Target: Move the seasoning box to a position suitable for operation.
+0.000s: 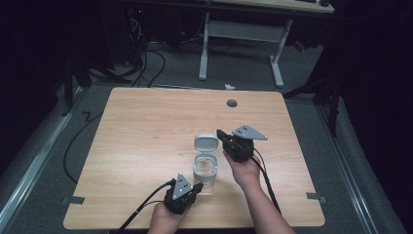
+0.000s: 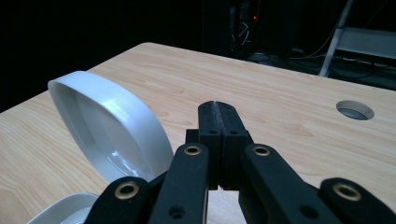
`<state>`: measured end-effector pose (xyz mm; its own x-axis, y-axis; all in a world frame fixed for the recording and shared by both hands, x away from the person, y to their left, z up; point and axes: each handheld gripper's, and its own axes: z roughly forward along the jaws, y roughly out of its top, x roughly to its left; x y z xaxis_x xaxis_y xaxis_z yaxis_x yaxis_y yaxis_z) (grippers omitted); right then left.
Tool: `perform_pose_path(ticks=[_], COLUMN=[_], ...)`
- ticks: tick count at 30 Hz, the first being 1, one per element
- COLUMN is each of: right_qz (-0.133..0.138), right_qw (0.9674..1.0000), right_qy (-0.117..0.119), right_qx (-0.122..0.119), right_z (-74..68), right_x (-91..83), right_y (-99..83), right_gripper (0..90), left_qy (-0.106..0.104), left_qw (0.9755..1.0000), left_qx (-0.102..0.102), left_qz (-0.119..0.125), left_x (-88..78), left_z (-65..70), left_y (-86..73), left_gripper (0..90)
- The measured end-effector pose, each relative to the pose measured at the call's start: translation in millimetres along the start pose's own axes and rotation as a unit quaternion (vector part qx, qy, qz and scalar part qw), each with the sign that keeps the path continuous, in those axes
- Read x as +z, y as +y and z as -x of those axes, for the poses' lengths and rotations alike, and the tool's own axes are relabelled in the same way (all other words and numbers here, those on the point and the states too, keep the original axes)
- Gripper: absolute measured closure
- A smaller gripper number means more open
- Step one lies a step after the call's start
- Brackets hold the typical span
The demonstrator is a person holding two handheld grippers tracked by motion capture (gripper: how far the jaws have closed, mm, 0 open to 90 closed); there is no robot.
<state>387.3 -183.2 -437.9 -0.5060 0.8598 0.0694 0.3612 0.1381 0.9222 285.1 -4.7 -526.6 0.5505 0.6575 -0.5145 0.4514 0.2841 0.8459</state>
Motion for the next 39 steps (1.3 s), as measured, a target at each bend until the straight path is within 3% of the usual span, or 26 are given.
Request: perform_pose_path(ticks=[18,27,39], right_qz=[0.011,0.013,0.008], right_qw=[0.9995,0.9996,0.9992], right_qy=[0.023,0.025,0.035], right_qx=[-0.019,-0.009,-0.018], right_z=[-23.6,-26.6,-34.1], right_x=[-21.6,-31.5,-40.0], right_y=[-14.0,-28.6,-41.4], right_gripper=[90.0,90.0,90.0], left_qy=[-0.002,-0.003,-0.004], left_qw=[1.0,1.0,1.0], left_qx=[-0.001,-0.003,0.005], left_qz=[0.001,0.0,-0.003], left_x=[1.1,1.0,-0.6], left_z=[0.8,1.3,1.7], left_y=[-0.4,-0.4,-2.1], left_gripper=[90.0,90.0,90.0])
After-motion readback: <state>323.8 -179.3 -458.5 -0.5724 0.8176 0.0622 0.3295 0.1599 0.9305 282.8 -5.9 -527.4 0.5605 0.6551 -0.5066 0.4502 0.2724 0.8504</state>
